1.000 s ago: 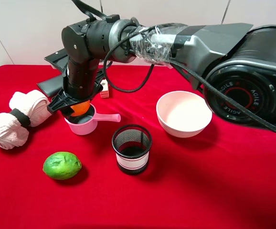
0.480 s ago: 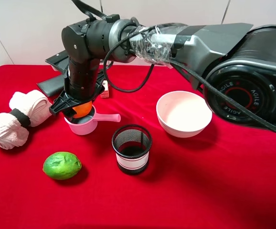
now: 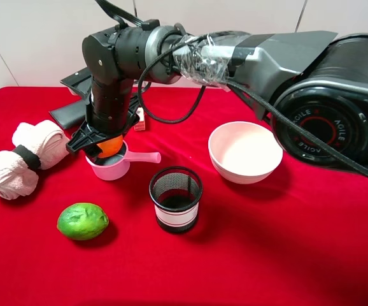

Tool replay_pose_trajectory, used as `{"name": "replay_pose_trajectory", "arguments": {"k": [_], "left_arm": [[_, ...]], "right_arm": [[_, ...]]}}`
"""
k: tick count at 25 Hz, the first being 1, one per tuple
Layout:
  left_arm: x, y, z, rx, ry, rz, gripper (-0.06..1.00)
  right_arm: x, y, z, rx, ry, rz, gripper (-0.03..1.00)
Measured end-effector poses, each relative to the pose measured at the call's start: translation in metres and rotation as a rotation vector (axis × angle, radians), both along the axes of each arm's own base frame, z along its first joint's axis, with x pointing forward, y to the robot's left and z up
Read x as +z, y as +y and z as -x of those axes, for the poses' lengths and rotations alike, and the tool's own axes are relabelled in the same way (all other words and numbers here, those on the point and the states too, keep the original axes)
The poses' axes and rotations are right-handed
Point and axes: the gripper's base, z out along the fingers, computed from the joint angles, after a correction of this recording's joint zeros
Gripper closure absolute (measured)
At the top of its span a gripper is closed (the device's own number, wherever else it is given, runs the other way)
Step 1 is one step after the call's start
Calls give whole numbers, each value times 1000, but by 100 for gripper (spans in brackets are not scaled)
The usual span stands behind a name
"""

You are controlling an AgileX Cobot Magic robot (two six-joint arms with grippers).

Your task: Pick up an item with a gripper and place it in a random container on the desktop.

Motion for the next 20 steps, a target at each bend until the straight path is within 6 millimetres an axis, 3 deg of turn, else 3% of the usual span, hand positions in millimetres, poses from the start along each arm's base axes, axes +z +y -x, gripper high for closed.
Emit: {"name": "replay_pose_trajectory", "arguments": {"k": [7,20], "left_arm": [[0,0,0,0,0,0,-5],[0,0,0,0,0,0,-5]], "right_arm": [[1,1,-1,0,-6,-6,28],[1,1,-1,0,-6,-6,27]]}}
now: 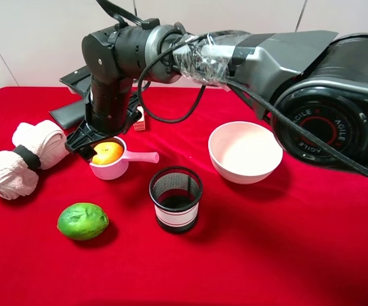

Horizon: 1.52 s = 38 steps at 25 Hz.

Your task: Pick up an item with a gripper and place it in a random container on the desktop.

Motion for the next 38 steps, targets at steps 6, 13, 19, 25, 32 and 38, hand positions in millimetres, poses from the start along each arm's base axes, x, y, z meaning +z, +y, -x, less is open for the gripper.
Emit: {"name": "replay_pose_trajectory", "arguments": {"k": [6,13,19,25,32,38], "left_arm": [[0,0,0,0,0,0,-5],[0,0,0,0,0,0,-5],[0,0,0,0,0,0,-5],[0,0,0,0,0,0,-5],[0,0,0,0,0,0,-5],[0,0,0,0,0,0,-5]], "right_arm": [[10,0,0,7,4,20,27],[35,-2,0,32,16,75,27],[49,-7,4,55,42,120,27],[71,-11,7,61,22,98,27],[99,-17,10,58,-9,55,27],[120,-24,16,57,-30,31,27]]}}
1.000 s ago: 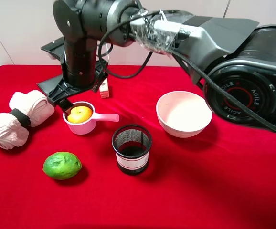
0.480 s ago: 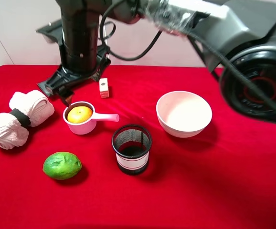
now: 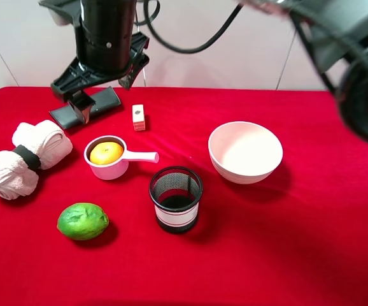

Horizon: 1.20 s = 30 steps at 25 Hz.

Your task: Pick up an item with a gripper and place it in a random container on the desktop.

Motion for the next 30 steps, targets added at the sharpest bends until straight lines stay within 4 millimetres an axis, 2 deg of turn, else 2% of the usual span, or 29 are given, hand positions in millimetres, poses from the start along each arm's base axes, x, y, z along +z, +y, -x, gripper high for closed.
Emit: {"name": "replay_pose_trajectory", "arguments": {"k": [11,25,30], "left_arm": [[0,0,0,0,0,0,-5],[0,0,0,0,0,0,-5],[0,0,0,0,0,0,-5]], "right_arm": [[17,-36,25,0,31,57,27],[47,-97,70,2,65,71,27],[52,-121,87,2,72,81,27]]}}
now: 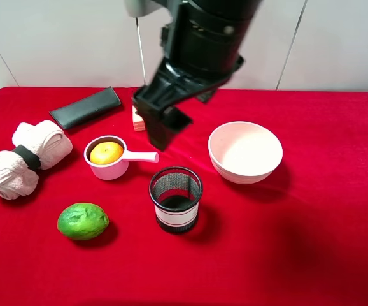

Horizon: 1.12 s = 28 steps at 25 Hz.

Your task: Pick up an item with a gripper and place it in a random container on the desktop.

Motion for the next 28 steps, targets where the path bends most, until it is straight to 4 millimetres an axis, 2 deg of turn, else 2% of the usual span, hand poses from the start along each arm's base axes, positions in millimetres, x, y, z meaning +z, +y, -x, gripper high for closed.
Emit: {"name": "replay_pose_trajectory", "arguments": {"k": [9,15,19,28], "left_arm": [[0,0,0,0,0,0,-5],[0,0,0,0,0,0,-5],[0,0,0,0,0,0,-5],[0,0,0,0,0,0,-5]], "right_arm": [[18,-44,31,-2,-21,-30,27],[33,-82,58,-5,-58,-80,27],[34,-105,74,-6,-72,-99,27],[24,-155,110,-36,-91,-143,27]]}}
